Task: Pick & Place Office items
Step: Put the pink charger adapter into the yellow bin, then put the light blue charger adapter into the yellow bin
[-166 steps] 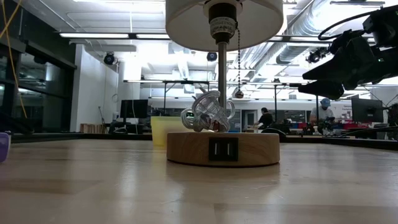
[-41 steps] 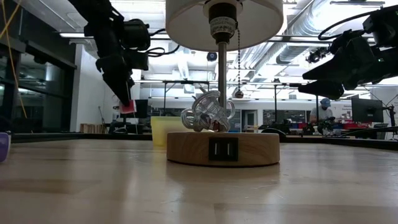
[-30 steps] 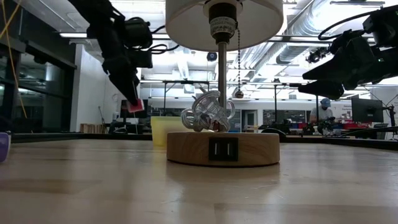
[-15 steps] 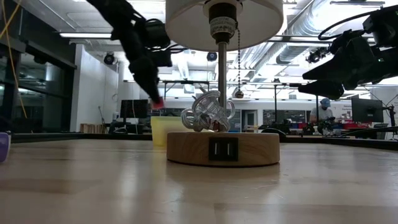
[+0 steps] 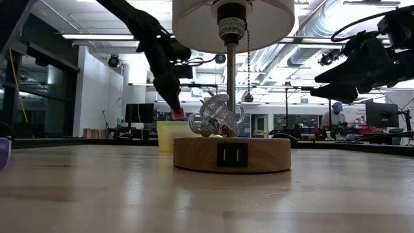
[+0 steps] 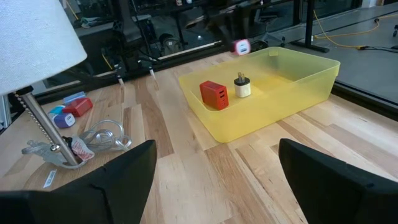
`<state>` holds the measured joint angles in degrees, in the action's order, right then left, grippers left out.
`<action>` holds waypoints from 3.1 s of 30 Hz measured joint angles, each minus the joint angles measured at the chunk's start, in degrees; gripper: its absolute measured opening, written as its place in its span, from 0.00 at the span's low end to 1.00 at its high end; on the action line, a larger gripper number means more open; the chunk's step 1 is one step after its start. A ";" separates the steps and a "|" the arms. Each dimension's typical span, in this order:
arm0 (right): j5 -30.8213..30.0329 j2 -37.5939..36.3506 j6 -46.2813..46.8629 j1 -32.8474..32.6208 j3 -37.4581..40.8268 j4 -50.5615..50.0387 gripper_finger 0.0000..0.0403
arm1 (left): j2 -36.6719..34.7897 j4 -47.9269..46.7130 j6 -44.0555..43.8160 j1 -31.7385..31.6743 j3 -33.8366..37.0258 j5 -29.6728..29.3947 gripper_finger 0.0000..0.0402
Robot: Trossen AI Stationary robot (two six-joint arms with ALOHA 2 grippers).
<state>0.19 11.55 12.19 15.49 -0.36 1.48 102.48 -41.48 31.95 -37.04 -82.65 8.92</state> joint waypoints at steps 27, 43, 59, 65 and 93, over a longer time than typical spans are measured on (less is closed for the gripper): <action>0.01 0.02 0.02 0.00 0.00 0.00 0.81 | 11.81 4.68 9.15 -5.18 -4.66 2.13 0.33; 0.00 0.02 0.02 0.00 0.00 0.00 0.81 | 12.80 4.01 7.99 -4.81 -4.59 2.10 0.33; 0.00 0.02 0.02 0.01 0.00 0.01 0.81 | 13.87 3.71 7.03 -4.46 -4.46 2.04 0.33; 0.00 0.01 0.02 0.00 0.00 0.00 0.81 | 13.87 3.83 7.03 -4.46 -4.46 1.94 0.33; 0.00 0.01 0.00 0.00 0.00 0.01 0.81 | 13.87 4.50 7.07 -4.46 -4.48 1.97 0.46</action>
<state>0.19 11.56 12.19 15.49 -0.36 1.49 116.36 -36.97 39.02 -41.50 -87.13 10.89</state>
